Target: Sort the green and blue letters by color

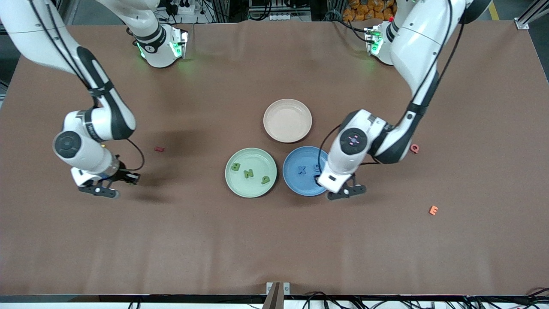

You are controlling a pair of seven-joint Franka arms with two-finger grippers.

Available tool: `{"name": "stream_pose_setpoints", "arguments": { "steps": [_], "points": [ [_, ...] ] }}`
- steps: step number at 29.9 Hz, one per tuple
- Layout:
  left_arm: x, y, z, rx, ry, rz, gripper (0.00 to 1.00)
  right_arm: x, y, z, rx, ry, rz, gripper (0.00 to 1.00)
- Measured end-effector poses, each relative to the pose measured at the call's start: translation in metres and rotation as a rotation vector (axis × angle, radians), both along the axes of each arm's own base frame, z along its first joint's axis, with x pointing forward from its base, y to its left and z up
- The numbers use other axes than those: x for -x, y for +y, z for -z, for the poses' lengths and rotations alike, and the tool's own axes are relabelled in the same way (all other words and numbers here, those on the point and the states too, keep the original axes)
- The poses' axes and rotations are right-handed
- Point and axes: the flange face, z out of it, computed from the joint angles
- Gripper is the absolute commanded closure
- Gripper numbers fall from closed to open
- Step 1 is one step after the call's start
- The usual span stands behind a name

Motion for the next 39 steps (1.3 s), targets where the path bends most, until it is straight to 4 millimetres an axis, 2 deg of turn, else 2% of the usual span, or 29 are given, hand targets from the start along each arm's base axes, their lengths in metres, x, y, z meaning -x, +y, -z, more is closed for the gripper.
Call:
{"name": "stream_pose_setpoints", "arguments": {
  "steps": [4, 9, 10, 11, 14, 15, 21, 25, 29, 34, 35, 36, 37, 38, 39],
  "points": [
    [0.021, -0.033, 0.000, 0.004, 0.001, -0.005, 0.76, -0.002, 0.058, -0.007, 0.000, -0.004, 0.009, 0.88],
    [0.042, -0.064, 0.000, 0.008, 0.002, -0.003, 0.75, 0.003, 0.127, -0.013, 0.006, 0.003, 0.021, 0.88],
    [0.046, -0.069, 0.000, 0.008, 0.002, -0.003, 0.71, 0.004, 0.140, -0.015, 0.008, 0.004, 0.023, 0.87],
    [0.049, -0.073, 0.000, 0.009, 0.002, -0.001, 0.63, 0.005, 0.154, -0.017, 0.009, 0.004, 0.026, 0.87],
    [0.057, -0.084, 0.000, 0.009, 0.003, 0.003, 0.14, 0.009, 0.190, -0.024, 0.012, 0.007, 0.030, 0.85],
    [0.059, -0.086, 0.000, 0.009, 0.003, 0.005, 0.00, 0.010, 0.200, -0.026, 0.013, 0.009, 0.029, 0.84],
    [0.059, -0.085, 0.001, 0.003, 0.001, 0.001, 0.00, 0.016, 0.256, -0.031, 0.014, 0.021, 0.012, 0.84],
    [0.047, -0.070, 0.002, -0.006, -0.005, -0.021, 0.00, 0.020, 0.293, -0.027, 0.006, 0.020, 0.005, 0.84],
    [0.027, -0.042, 0.002, -0.015, -0.010, -0.040, 0.00, 0.025, 0.331, -0.024, -0.007, 0.013, 0.012, 0.84],
    [-0.009, 0.014, 0.000, -0.024, -0.016, -0.044, 0.00, 0.030, 0.368, -0.020, -0.022, 0.005, 0.024, 0.84],
    [-0.017, 0.029, -0.001, -0.027, -0.016, -0.043, 0.00, 0.031, 0.373, -0.019, -0.024, 0.005, 0.023, 0.80],
    [-0.024, 0.043, -0.002, -0.029, -0.017, -0.041, 0.00, 0.032, 0.378, -0.019, -0.026, 0.004, 0.021, 0.70],
    [-0.032, 0.059, -0.002, -0.031, -0.018, -0.038, 0.00, 0.034, 0.382, -0.018, -0.029, 0.005, 0.021, 0.50],
    [-0.039, 0.074, -0.003, -0.033, -0.018, -0.035, 0.00, 0.035, 0.386, -0.018, -0.031, 0.005, 0.021, 0.27],
    [-0.045, 0.088, -0.003, -0.035, -0.019, -0.032, 0.00, 0.036, 0.389, -0.018, -0.034, 0.005, 0.021, 0.10]
  ]
}}
